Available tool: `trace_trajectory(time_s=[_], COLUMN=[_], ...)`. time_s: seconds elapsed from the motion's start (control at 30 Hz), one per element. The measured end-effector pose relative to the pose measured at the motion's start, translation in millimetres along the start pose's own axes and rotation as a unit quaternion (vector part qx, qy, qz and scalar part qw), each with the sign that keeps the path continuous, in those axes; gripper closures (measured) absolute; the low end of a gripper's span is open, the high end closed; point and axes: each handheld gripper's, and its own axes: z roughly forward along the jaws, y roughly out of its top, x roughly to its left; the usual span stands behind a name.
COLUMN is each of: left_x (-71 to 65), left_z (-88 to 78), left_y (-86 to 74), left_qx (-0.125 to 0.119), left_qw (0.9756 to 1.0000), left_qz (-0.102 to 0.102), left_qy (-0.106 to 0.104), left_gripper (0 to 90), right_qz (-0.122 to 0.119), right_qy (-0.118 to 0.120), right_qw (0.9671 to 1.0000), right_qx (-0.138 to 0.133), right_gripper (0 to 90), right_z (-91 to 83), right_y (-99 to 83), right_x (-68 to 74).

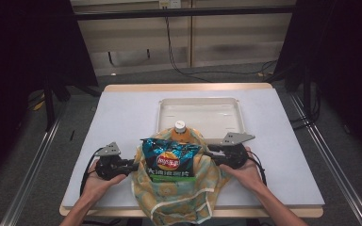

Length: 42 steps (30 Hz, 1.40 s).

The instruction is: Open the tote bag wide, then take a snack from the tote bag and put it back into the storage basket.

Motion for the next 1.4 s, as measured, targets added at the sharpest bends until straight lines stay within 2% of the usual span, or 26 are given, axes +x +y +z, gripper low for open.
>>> trace_trajectory(time_s=[0.13, 0.17, 0.2, 0.23, 0.37, 0.47, 0.57, 0.6, 0.63, 0.7, 0.8, 0.9, 0.97, 1.03, 1.17, 1.3, 1.4], left_x=[-7.6, -10.3, -14.2, -16.6, -27.9, -34.4, -45.8, -51.0, -55.7, -66.7, -74.1, -79.9, -84.5, -88.8, -95.5, -96.1, -96.6], left_z=[-9.9, -14.1, -19.5, -23.5, -38.5, -45.3, -48.2, -48.1, -48.0, -46.7, -42.3, -37.3, -37.6, -35.6, -26.2, -18.5, -15.8], left_y=[1.7, 2.0, 2.1, 1.8, 0.7, -1.6, -3.0, -2.7, -2.2, -1.0, -0.8, 0.8, 1.5, 1.3, 0.5, 0.0, -3.0], left_qx=[-0.024, -0.030, -0.042, -0.054, -0.088, -0.100, -0.108, -0.107, -0.108, -0.106, -0.104, -0.097, -0.105, -0.101, -0.080, -0.064, -0.048], left_qw=[0.9997, 0.9995, 0.9991, 0.9985, 0.9961, 0.9950, 0.9940, 0.9940, 0.9937, 0.9937, 0.9935, 0.9935, 0.9923, 0.9924, 0.9929, 0.9935, 0.9937], left_qz=[0.002, 0.009, 0.011, 0.005, 0.008, 0.009, 0.006, 0.009, 0.016, 0.030, 0.030, 0.041, 0.042, 0.045, 0.062, 0.068, 0.078], left_qy=[0.000, 0.001, 0.004, 0.004, 0.001, -0.002, -0.017, -0.017, -0.025, -0.025, -0.035, -0.043, -0.051, -0.055, -0.064, -0.065, -0.065], left_gripper=[66.1, 66.4, 67.3, 67.7, 67.7, 67.7, 67.7, 67.7, 67.4, 66.2, 61.6, 55.9, 53.1, 51.5, 48.9, 48.1, 51.4], right_qz=[0.008, 0.004, 0.006, 0.012, 0.011, 0.007, 0.017, 0.020, 0.022, 0.018, 0.021, 0.022, 0.017, 0.014, 0.003, -0.005, -0.008], right_qy=[0.001, -0.004, -0.008, 0.000, 0.004, 0.003, 0.011, 0.017, 0.019, 0.015, 0.025, 0.042, 0.050, 0.064, 0.071, 0.080, 0.086], right_qw=[0.9995, 0.9993, 0.9989, 0.9985, 0.9979, 0.9972, 0.9959, 0.9955, 0.9955, 0.9956, 0.9952, 0.9944, 0.9945, 0.9938, 0.9942, 0.9952, 0.9954], right_qx=[-0.030, -0.037, -0.046, -0.053, -0.063, -0.075, -0.089, -0.091, -0.091, -0.090, -0.092, -0.094, -0.091, -0.090, -0.080, -0.057, -0.043], right_gripper=[55.9, 55.8, 55.4, 53.9, 51.4, 51.8, 52.5, 52.6, 52.6, 53.0, 53.5, 53.9, 53.9, 53.8, 51.0, 49.2, 48.2], right_z=[-13.8, -17.0, -20.0, -22.6, -28.7, -33.8, -39.0, -40.0, -41.6, -45.8, -52.8, -57.5, -59.6, -62.1, -60.6, -53.5, -50.1], right_y=[4.4, 4.9, 5.0, 5.4, 8.4, 11.7, 14.4, 14.1, 13.5, 12.4, 10.0, 7.5, 7.2, 6.7, 6.0, 1.8, -1.4], right_x=[0.7, 1.2, 1.9, 2.4, 8.4, 14.1, 20.0, 21.4, 23.6, 28.6, 33.9, 41.1, 46.4, 51.4, 58.9, 63.0, 64.9])
